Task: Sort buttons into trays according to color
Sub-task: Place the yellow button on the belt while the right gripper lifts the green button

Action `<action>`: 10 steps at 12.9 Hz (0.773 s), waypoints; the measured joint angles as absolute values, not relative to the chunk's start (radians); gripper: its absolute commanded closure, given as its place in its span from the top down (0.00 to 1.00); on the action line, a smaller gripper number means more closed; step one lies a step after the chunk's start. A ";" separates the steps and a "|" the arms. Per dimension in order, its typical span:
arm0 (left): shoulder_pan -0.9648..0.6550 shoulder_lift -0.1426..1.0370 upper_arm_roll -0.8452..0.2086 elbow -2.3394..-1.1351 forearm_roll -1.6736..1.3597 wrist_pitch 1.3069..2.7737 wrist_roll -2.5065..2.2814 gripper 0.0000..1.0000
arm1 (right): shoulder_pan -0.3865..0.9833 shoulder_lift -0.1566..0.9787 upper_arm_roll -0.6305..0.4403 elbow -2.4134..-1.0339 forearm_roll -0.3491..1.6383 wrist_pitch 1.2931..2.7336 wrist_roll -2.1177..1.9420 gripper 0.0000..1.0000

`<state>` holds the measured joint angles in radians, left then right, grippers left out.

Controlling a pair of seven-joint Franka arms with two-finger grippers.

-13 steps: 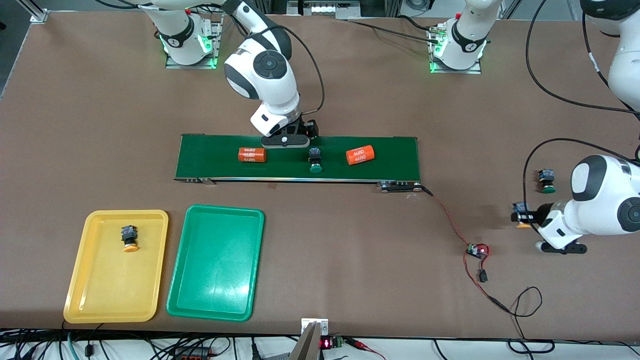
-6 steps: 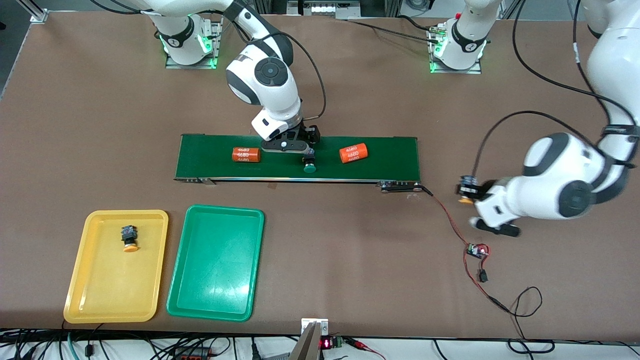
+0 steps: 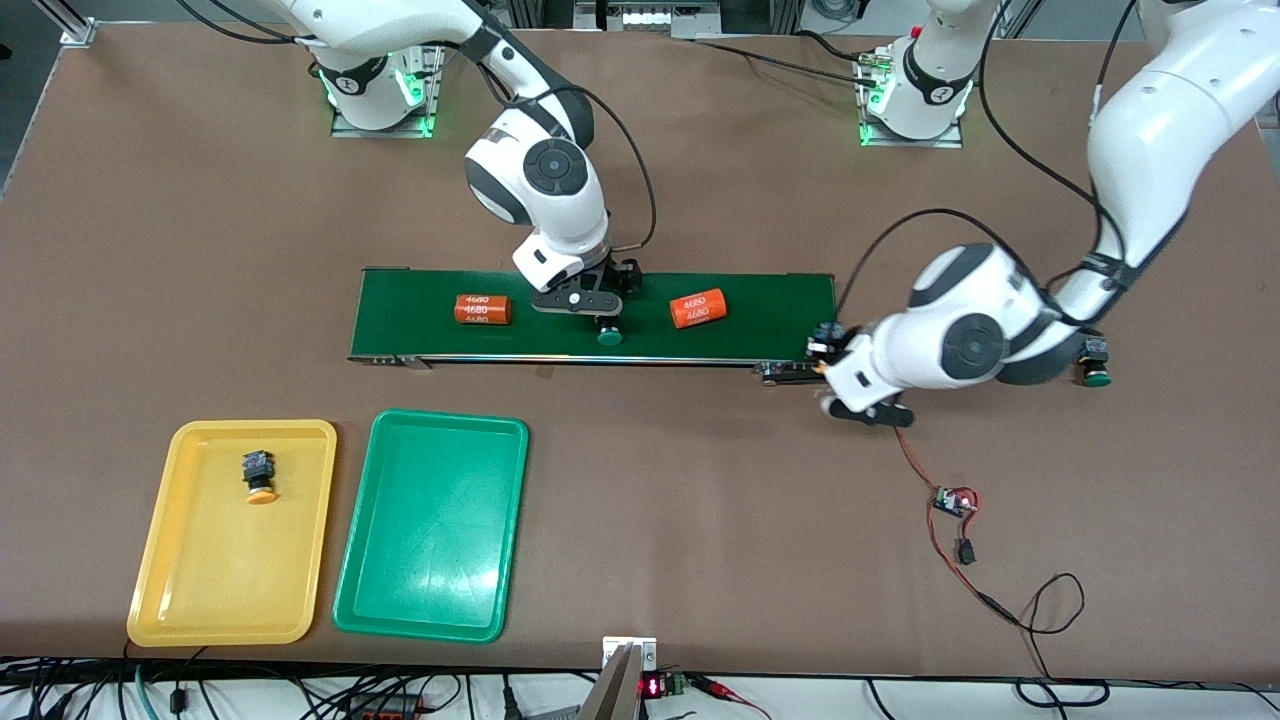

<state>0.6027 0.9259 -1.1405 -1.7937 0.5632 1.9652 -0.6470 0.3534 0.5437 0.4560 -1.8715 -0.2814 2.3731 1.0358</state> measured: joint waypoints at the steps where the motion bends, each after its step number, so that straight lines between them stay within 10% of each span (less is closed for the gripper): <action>1: 0.596 0.926 -1.147 -1.807 0.563 1.968 -0.666 0.27 | 0.358 0.555 0.449 -1.860 -0.281 2.373 1.036 0.98; 3: 0.592 0.926 -1.157 -1.823 0.563 1.970 -0.687 0.48 | 0.360 0.570 0.440 -1.847 -0.282 2.373 1.036 0.69; 4: 0.591 0.926 -1.158 -1.830 0.563 1.970 -0.702 0.99 | 0.361 0.573 0.436 -1.845 -0.283 2.373 1.036 0.51; 6: 0.586 0.926 -1.160 -1.837 0.563 1.969 -0.760 1.00 | 0.362 0.573 0.424 -1.843 -0.286 2.373 1.034 0.14; 10: 0.645 0.921 -1.175 -1.764 0.564 1.871 -0.776 1.00 | 0.363 0.572 0.388 -1.806 -0.286 2.359 1.025 0.06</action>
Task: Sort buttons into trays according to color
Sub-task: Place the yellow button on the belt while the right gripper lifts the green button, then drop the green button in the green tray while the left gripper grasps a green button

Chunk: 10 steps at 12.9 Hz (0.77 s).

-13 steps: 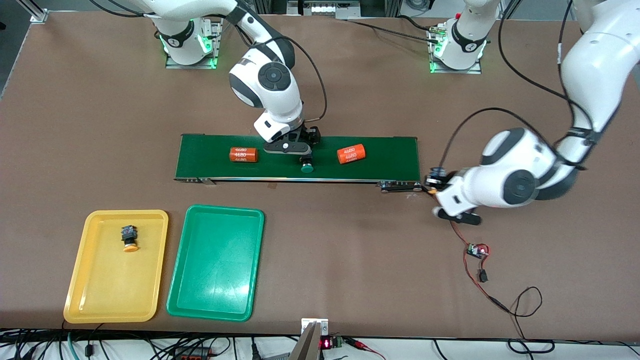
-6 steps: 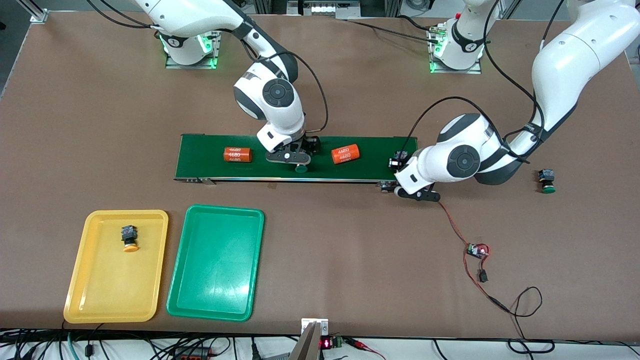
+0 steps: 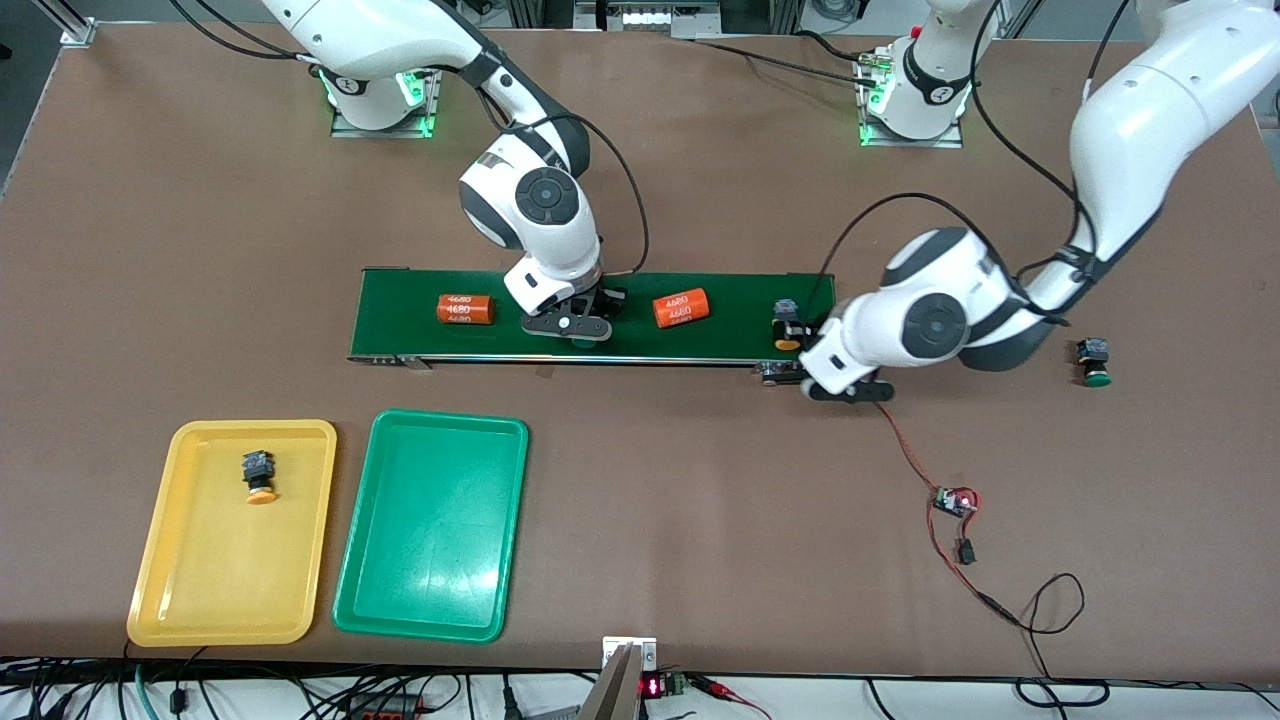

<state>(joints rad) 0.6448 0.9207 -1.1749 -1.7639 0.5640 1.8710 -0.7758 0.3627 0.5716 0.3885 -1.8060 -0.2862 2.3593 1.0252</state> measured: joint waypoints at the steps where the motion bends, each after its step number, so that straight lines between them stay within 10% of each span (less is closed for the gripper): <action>1: 0.676 0.918 -1.183 -1.717 0.564 1.817 -0.740 1.00 | 0.361 0.568 0.369 -1.773 -0.286 2.318 1.015 0.06; 5: 0.773 0.909 -1.179 -1.521 0.611 1.556 -0.557 1.00 | 0.344 0.546 0.285 -1.569 -0.231 2.108 0.812 0.06; 10: 0.900 0.914 -1.098 -1.524 0.724 1.452 -0.424 1.00 | 0.287 0.573 0.138 -1.525 -0.219 2.196 0.535 0.06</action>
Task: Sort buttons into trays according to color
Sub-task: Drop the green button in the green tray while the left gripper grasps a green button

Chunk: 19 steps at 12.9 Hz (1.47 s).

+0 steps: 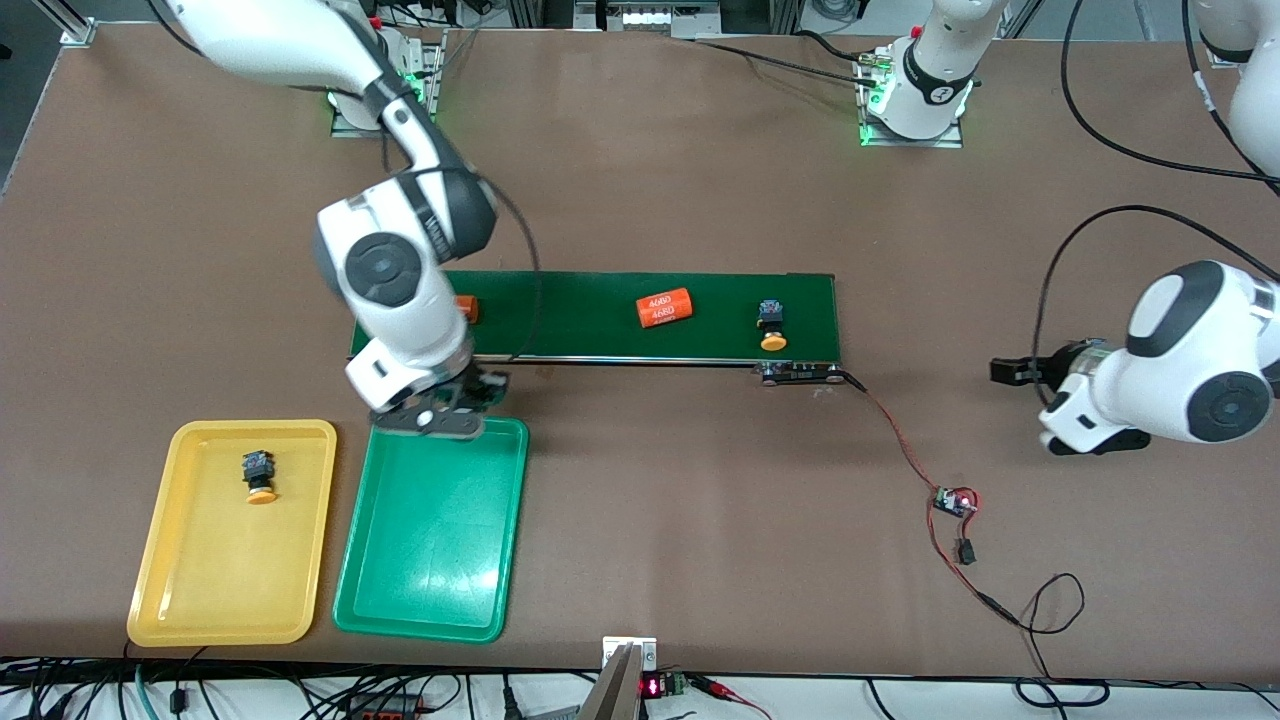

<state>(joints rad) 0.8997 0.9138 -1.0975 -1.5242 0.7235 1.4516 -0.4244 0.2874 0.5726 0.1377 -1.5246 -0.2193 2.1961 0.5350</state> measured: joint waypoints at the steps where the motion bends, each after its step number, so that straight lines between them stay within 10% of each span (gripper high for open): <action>1: 0.927 0.915 -1.069 -1.529 0.726 1.452 -0.373 1.00 | 0.268 0.601 0.127 -1.524 -0.219 2.248 0.492 0.06; 7: 1.017 0.930 -0.923 -1.578 0.772 1.549 -0.122 1.00 | 0.258 0.788 0.054 -1.494 -0.219 2.521 0.386 0.13; 10: 1.021 0.938 -0.883 -1.600 0.836 1.657 -0.061 1.00 | 0.259 0.828 0.036 -1.487 -0.219 2.587 0.374 0.61; 13: 1.022 0.940 -0.876 -1.604 0.858 1.672 -0.041 0.64 | 0.264 0.837 0.031 -1.485 -0.219 2.595 0.374 0.98; 19: 1.023 0.955 -0.861 -1.623 0.862 1.696 -0.027 0.34 | 0.277 0.814 0.026 -1.479 -0.219 2.599 0.374 1.00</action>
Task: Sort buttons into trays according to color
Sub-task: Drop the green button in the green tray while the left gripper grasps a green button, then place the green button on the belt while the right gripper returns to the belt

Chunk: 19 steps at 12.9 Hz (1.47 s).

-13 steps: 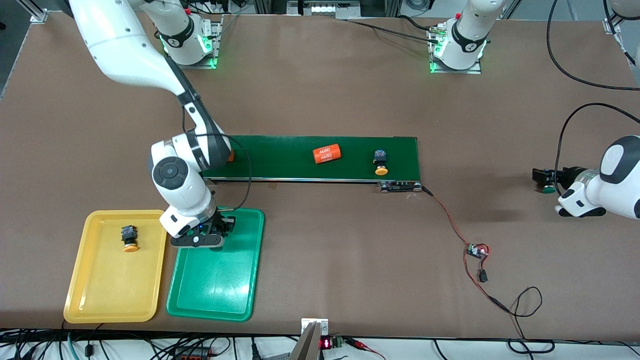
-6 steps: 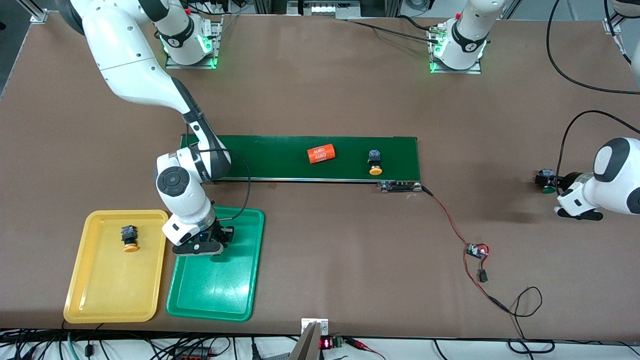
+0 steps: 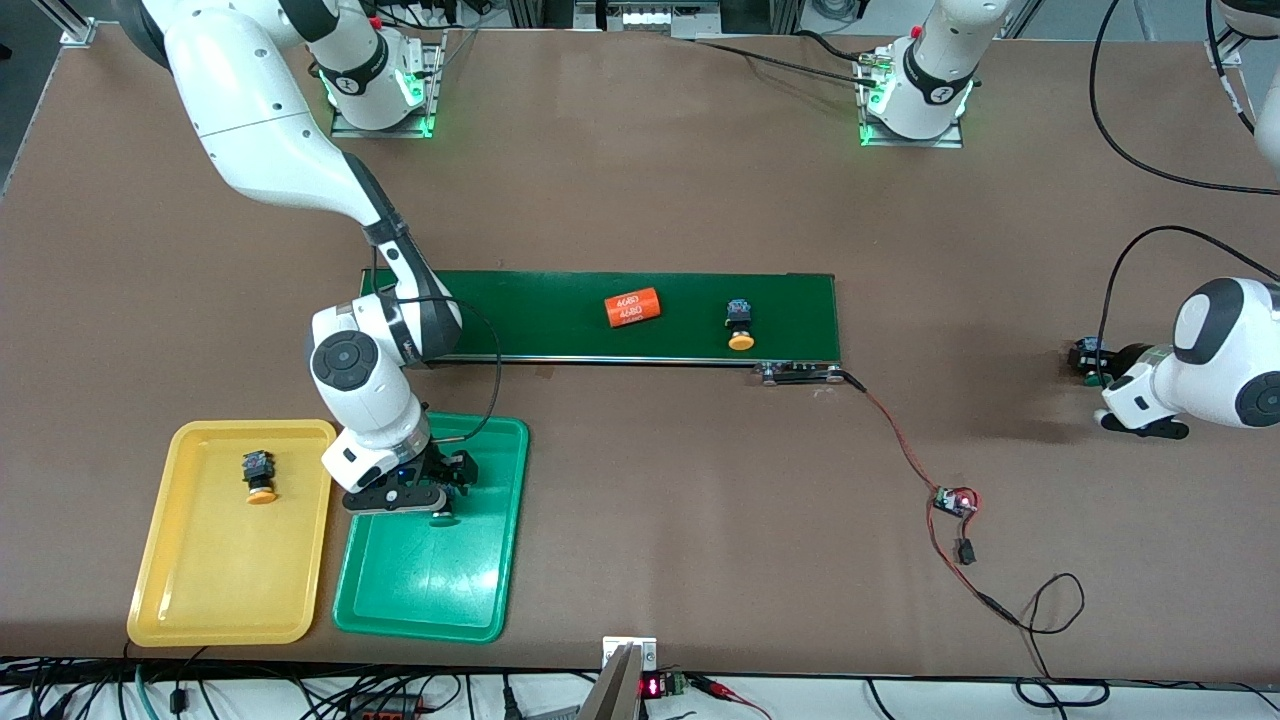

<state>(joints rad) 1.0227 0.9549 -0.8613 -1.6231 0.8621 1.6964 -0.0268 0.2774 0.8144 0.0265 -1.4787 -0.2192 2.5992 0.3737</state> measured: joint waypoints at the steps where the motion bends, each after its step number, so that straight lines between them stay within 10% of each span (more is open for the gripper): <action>1: 1.023 0.953 -0.862 -1.622 0.863 1.696 -0.025 0.29 | 0.282 0.795 0.026 -1.488 -0.219 2.592 0.374 1.00; 11: 0.956 0.933 -1.179 -1.586 0.574 1.425 -0.280 0.28 | 0.314 0.429 0.182 -1.693 -0.211 2.113 0.629 1.00; 19: 0.547 0.950 -1.155 -1.591 0.494 1.601 -0.600 0.29 | 0.325 0.388 0.321 -1.776 -0.209 2.158 0.875 1.00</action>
